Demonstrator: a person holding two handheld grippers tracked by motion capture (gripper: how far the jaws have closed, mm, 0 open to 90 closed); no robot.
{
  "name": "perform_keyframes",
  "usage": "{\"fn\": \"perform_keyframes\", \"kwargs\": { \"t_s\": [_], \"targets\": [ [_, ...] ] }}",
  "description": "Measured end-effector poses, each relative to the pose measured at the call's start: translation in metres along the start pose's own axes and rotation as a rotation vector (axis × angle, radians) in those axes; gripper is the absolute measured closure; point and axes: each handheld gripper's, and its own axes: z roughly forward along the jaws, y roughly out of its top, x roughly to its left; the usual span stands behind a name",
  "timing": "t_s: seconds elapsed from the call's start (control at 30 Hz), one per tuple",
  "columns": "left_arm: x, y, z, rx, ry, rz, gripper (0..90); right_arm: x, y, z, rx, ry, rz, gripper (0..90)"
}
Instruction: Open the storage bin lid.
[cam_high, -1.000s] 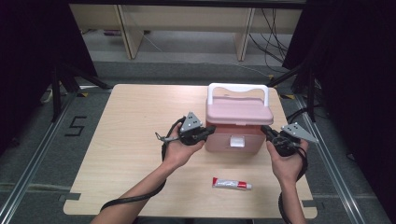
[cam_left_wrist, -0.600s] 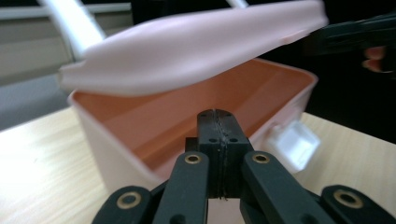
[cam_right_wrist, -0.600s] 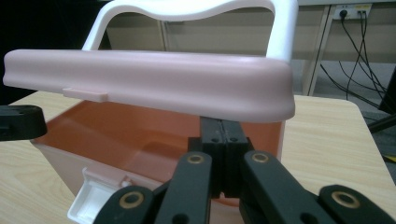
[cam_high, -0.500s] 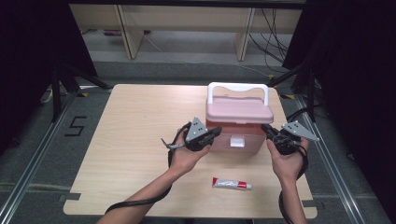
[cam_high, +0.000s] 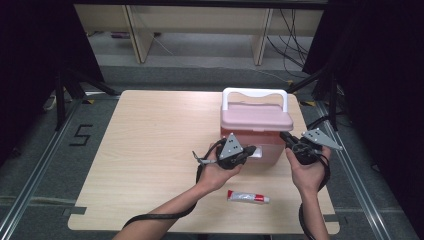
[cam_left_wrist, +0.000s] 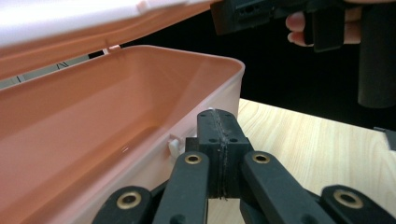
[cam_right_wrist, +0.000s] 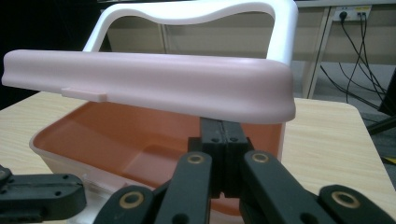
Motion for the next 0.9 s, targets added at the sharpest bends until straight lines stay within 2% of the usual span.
{"fn": "perform_keyframes", "kwargs": {
  "t_s": [0.03,0.3,0.43,0.53,0.63,0.7,0.73,0.77,0.83,0.9],
  "targets": [
    [0.000,0.000,0.000,0.000,0.000,0.000,89.4,-0.002,0.000,0.001,-0.009,0.001,-0.026,90.0],
    [-0.001,-0.006,0.008,0.005,-0.008,0.011,89.4,0.000,0.002,0.001,-0.008,0.013,0.002,90.0],
    [0.000,-0.010,0.010,0.006,-0.006,0.016,89.4,0.000,0.002,0.001,-0.010,0.010,0.004,90.0],
    [0.002,-0.011,0.010,0.005,-0.006,0.010,89.4,-0.001,0.002,0.002,-0.018,0.000,-0.024,90.0],
    [0.001,-0.011,0.010,0.007,-0.006,0.020,89.4,-0.001,0.003,0.002,-0.015,0.005,-0.021,90.0],
    [0.003,-0.011,0.011,0.001,-0.017,0.017,89.3,0.001,0.004,0.001,-0.008,0.001,0.000,90.0],
    [0.003,-0.011,0.011,0.001,-0.017,0.017,89.2,0.001,0.004,0.001,-0.008,0.001,0.000,90.0],
    [0.003,-0.011,0.011,0.007,-0.019,0.017,89.2,0.000,0.005,0.002,-0.017,0.006,-0.022,90.0],
    [0.004,-0.011,0.011,0.005,-0.023,0.020,89.0,0.001,0.006,0.002,-0.014,0.008,-0.007,90.0],
    [0.004,-0.011,0.011,0.003,-0.024,0.020,89.0,0.001,0.007,0.002,-0.019,0.003,-0.014,90.0]
  ]
}}
